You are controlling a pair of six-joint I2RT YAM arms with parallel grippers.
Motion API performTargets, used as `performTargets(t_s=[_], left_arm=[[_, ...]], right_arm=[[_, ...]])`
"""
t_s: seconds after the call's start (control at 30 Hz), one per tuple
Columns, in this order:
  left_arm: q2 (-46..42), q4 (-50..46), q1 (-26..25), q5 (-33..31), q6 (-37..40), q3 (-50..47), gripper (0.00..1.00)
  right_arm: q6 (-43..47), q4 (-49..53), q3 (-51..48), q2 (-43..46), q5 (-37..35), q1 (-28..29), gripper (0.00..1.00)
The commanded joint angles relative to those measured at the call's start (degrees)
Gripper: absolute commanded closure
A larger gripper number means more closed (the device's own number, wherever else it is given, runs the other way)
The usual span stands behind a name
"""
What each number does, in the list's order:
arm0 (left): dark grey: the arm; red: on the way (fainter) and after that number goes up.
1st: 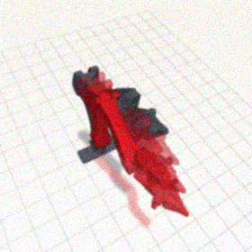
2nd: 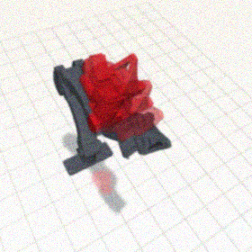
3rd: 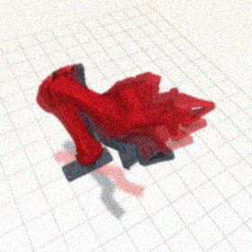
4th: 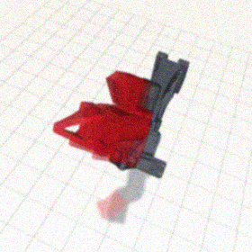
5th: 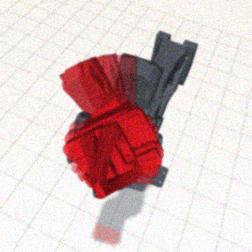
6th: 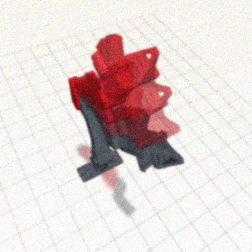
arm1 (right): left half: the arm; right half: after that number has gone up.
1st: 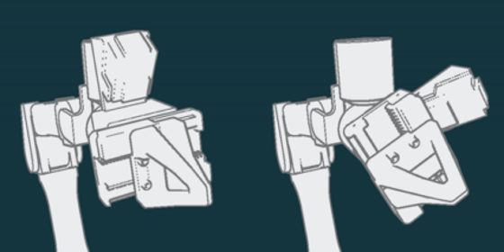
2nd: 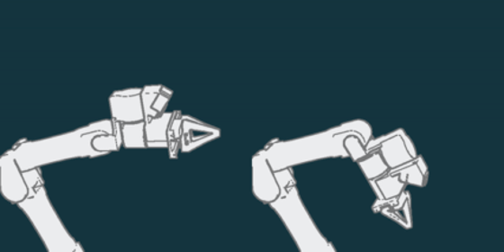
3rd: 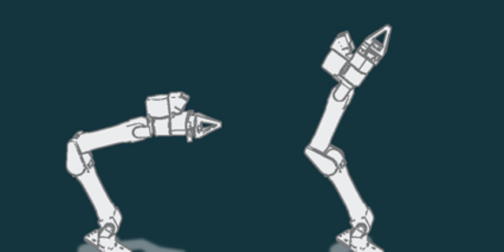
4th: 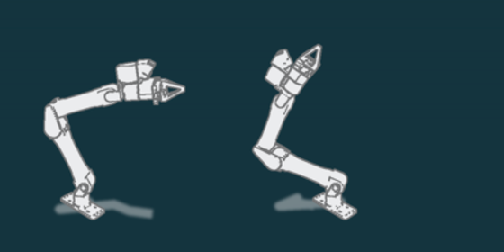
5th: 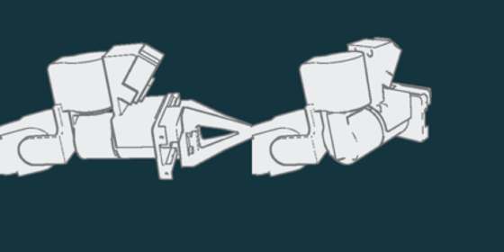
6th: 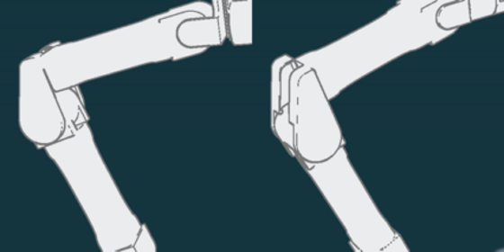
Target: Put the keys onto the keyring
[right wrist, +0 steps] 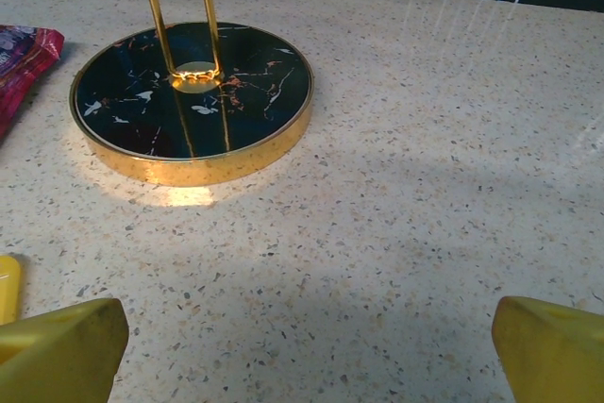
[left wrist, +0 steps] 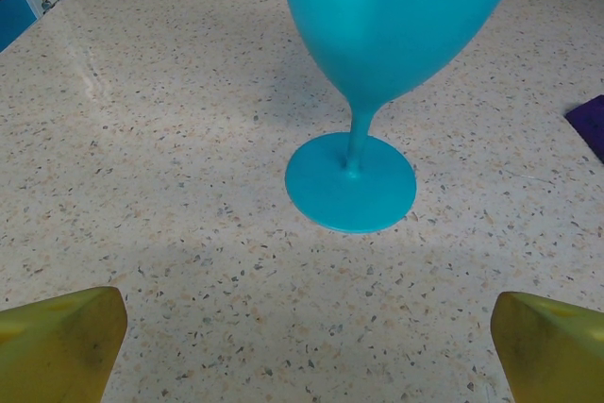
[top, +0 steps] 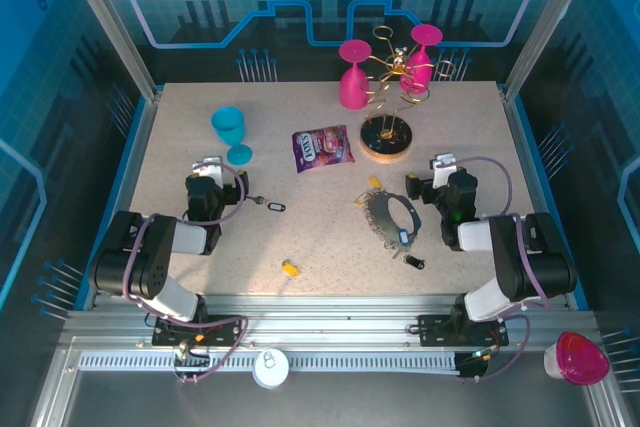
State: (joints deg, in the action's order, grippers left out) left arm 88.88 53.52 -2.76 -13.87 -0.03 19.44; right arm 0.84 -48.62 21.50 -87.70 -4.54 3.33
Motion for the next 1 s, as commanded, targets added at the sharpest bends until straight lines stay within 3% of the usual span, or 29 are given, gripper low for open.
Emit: performTargets(t_s=[0.0,0.1,0.2,0.33,0.43,0.6,0.73,0.83,0.97], left_arm=[[-0.8,6.74,0.3,0.67,-0.18,-1.64,0.01],[-6.31,9.43,0.3,0.36,-0.22,-5.64,0.01],[-15.42,4.61,0.23,0.25,-0.49,-6.98,0.01],[-28.66,-14.88,0.27,-2.17,-6.96,-3.88,0.01],[-34.16,-27.24,0.29,-0.03,-11.7,-1.13,0.01],[-40.77,-30.95,0.3,9.99,-18.97,-2.9,0.01],[-41.64,-36.48,-0.74,18.61,-26.63,-1.03,0.08],[-41.98,-42.96,-5.07,20.24,-29.7,0.92,0.09],[-40.75,-41.06,-16.35,13.76,-35.79,-1.76,0.12]], right_arm=[[-0.52,-2.26,-0.27,3.23,1.54,-0.15,0.0],[-0.88,3.05,-0.91,10.46,-0.27,-0.19,0.0],[-1.27,11.6,-0.53,17.74,-1.7,0.05,0.0],[-8.76,28.55,2.85,26.67,-5.86,-0.04,0.0],[-18.3,38.92,3.94,31.27,-12.19,-0.67,0.0],[-24.61,48.21,3.37,39.68,-3.43,-1.51,0.03],[-30.94,61.05,5.5,43.61,2.23,-0.64,0.25],[-33.45,73.52,8.46,45.12,1.86,1.74,0.29],[-39.89,83.78,10.57,45.7,-2.74,10.47,0.36]])
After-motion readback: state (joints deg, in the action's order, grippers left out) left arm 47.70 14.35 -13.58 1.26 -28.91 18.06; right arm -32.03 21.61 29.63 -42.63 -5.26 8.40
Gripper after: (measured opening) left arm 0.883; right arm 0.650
